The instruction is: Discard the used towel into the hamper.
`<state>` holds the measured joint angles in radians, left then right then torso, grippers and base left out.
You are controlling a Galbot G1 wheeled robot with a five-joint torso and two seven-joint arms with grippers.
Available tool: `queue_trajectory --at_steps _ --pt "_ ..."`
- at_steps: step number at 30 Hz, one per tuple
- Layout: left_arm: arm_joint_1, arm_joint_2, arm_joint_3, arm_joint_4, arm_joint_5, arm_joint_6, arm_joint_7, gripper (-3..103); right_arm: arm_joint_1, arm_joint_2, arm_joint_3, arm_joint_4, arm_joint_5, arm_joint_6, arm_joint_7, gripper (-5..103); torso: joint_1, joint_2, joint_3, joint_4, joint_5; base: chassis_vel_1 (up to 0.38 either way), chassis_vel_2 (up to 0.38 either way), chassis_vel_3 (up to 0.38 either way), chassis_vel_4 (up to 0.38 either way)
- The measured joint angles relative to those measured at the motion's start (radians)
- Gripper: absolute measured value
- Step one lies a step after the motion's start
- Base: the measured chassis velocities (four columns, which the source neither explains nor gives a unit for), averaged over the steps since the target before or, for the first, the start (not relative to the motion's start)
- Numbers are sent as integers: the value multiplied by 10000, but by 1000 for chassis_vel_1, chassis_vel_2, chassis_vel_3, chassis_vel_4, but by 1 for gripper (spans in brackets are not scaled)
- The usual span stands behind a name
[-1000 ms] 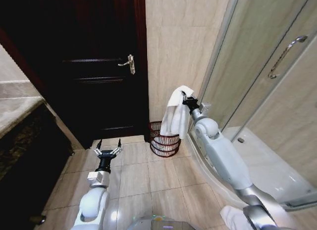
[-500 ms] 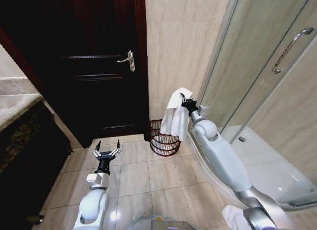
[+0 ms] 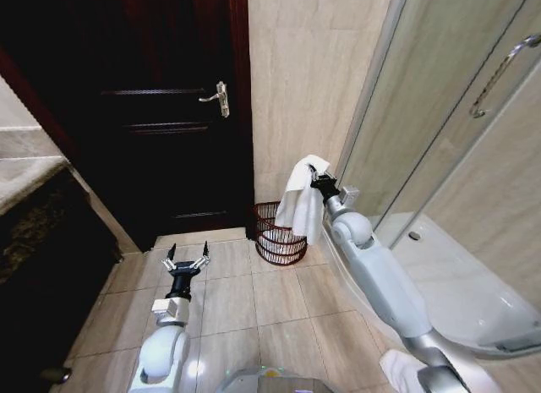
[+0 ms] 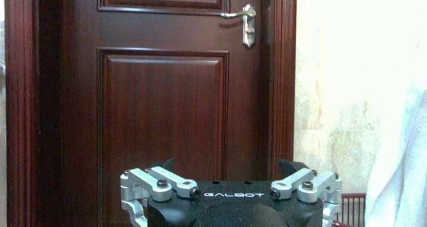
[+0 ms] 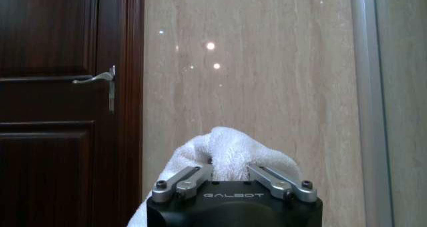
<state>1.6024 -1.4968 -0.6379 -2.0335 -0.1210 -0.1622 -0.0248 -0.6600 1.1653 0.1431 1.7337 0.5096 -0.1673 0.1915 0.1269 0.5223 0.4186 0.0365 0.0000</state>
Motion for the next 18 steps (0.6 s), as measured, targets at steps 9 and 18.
queue_trajectory --at_steps 9,18 --pt "-8 9 -123 93 -116 -191 -2 100 156 52 -56 -85 -91 -77 -2 7 -140 -344 -206 0 -1 0 0 0 0" --pt "40 173 -407 3 -362 -283 128 100 77 103 -132 8 -521 -394 -13 7 -149 -392 -247 0 0 0 0 0 0"
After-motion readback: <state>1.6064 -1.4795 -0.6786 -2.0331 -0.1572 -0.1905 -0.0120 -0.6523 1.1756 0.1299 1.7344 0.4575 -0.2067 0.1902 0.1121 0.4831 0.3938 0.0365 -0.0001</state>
